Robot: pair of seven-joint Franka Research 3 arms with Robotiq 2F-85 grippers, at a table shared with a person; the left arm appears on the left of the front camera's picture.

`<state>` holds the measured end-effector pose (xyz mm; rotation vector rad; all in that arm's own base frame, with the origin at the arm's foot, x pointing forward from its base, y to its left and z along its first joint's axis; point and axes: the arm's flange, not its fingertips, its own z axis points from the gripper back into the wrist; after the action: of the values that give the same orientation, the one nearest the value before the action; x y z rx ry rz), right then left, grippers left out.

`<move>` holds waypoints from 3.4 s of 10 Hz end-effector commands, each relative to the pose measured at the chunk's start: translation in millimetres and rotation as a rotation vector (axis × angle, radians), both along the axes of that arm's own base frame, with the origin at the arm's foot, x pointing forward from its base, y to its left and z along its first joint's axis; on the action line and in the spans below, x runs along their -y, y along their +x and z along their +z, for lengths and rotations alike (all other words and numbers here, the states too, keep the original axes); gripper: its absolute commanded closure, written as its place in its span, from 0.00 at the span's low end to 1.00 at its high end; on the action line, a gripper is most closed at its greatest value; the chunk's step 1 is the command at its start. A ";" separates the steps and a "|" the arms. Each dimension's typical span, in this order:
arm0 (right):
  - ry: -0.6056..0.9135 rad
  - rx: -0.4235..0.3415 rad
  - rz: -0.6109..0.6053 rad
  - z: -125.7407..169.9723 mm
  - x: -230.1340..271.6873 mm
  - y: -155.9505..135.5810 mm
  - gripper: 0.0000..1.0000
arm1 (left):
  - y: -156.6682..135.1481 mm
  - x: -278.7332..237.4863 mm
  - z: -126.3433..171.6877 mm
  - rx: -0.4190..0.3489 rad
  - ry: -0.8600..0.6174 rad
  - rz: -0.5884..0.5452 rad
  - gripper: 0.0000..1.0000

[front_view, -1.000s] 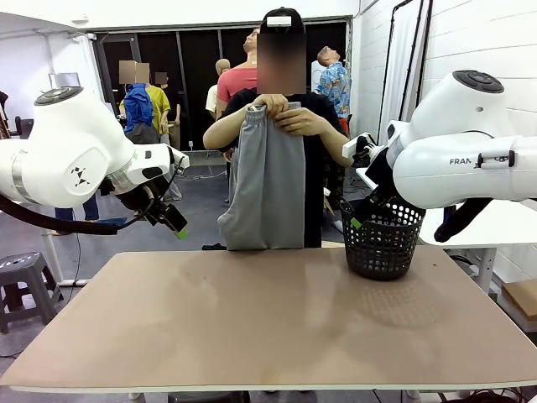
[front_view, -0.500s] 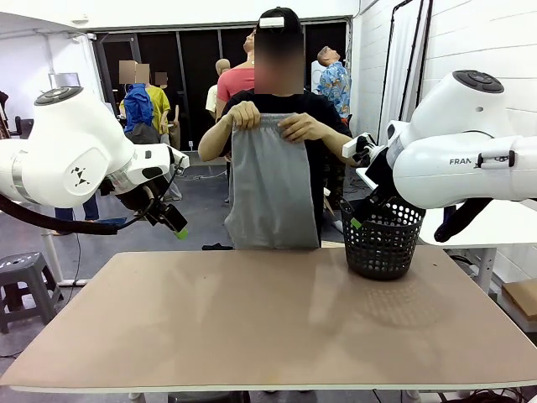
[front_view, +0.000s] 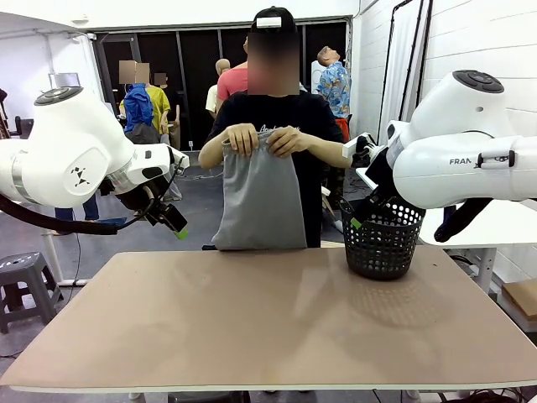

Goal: Fold the training pants.
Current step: Grab both ends of the Training pants handed by a person.

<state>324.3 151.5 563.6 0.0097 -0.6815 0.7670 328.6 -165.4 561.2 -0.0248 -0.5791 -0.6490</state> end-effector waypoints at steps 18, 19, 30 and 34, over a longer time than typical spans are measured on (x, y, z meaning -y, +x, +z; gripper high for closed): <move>0.008 -0.008 0.009 -1.4 -1.0 0.7 0.00 | 1.4 -0.7 -0.8 -0.002 -0.002 0.001 0.00; 0.008 -0.008 0.009 -1.4 -1.0 0.7 0.00 | 1.4 -0.7 -0.8 -0.002 -0.002 0.001 0.00; 0.008 -0.008 0.009 -1.4 -1.0 0.7 0.00 | 1.4 -0.7 -0.8 -0.002 -0.002 0.001 0.00; -0.053 0.034 0.117 3.3 3.3 4.4 0.00 | -1.7 -2.9 8.7 0.056 0.093 -0.133 0.00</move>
<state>324.1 152.0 564.8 -0.0031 -0.6864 0.8175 327.3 -166.6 564.8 0.0072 -0.5911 -0.7224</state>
